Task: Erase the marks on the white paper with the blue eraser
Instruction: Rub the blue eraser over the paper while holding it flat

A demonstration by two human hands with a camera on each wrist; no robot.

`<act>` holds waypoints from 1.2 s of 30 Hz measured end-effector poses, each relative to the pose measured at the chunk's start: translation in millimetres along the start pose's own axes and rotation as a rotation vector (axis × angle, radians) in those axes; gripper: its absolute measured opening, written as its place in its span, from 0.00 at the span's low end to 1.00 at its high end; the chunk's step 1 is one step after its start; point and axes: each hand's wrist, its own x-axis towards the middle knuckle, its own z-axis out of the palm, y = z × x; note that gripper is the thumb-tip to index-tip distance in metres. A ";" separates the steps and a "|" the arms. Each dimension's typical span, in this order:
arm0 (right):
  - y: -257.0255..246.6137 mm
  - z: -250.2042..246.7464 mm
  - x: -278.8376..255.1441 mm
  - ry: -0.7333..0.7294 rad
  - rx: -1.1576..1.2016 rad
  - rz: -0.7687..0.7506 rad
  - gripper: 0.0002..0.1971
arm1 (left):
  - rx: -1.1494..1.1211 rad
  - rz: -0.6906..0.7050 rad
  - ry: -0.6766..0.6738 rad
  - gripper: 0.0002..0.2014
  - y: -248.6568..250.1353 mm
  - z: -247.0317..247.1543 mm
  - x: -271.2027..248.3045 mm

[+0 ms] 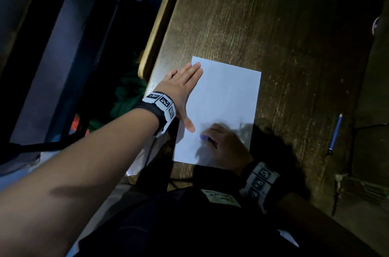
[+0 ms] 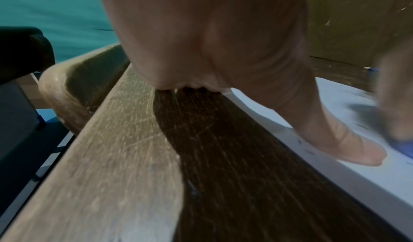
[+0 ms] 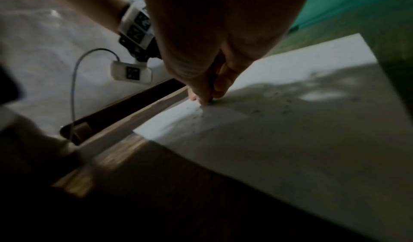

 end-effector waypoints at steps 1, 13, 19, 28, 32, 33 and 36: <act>1.2 -2.9 0.8 -0.040 0.003 -0.023 0.02 | -0.001 0.002 0.004 0.90 0.3 0.1 -0.2; -4.1 2.4 18.5 0.131 -0.013 0.052 0.04 | -0.010 0.002 0.002 0.89 -0.4 -1.7 -1.1; 14.7 -8.3 16.9 0.207 0.044 0.139 0.04 | 0.107 0.014 -0.008 0.84 17.3 -12.4 -3.7; 32.5 -34.2 71.4 0.421 -0.019 0.232 0.04 | 0.019 -0.065 0.039 0.81 51.9 5.9 14.7; 7.8 -10.7 18.4 0.126 -0.055 0.073 0.05 | 0.047 -0.035 0.004 0.85 47.3 5.4 16.4; 11.1 -15.4 20.6 0.090 -0.060 0.057 0.05 | 0.052 -0.034 -0.005 0.86 48.3 4.4 17.2; 33.1 -40.4 63.9 0.227 -0.040 0.152 0.03 | 0.068 -0.039 -0.030 0.85 51.2 3.8 17.8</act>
